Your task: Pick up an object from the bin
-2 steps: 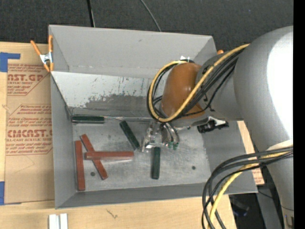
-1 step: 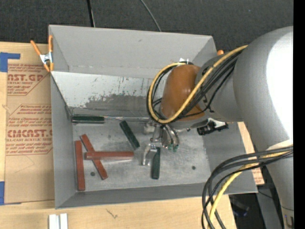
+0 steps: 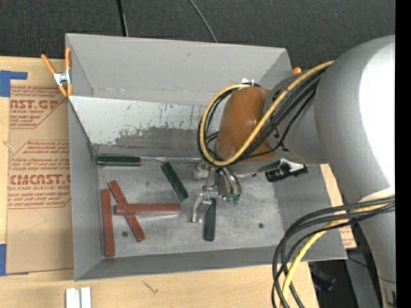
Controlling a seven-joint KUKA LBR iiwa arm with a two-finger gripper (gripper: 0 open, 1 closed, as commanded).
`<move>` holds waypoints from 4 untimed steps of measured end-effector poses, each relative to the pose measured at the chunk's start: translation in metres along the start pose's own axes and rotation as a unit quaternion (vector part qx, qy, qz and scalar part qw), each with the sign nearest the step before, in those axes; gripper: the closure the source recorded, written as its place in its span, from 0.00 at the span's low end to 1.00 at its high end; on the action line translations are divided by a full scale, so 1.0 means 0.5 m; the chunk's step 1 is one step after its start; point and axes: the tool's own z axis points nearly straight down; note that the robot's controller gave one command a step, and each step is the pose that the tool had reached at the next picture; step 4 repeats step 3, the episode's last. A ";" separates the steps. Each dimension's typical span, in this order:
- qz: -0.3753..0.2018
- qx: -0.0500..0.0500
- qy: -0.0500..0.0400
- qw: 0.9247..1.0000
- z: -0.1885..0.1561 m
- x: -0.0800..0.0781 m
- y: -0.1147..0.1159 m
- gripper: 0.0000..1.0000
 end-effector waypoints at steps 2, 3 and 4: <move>0.024 -0.002 -0.005 1.000 -0.005 0.115 0.135 1.00; -0.017 0.000 0.001 1.000 -0.288 0.086 0.096 1.00; -0.017 0.000 0.001 1.000 -0.288 0.086 0.096 1.00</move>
Offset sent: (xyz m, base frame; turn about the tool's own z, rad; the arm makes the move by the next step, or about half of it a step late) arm 0.0000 0.0000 0.0000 0.0000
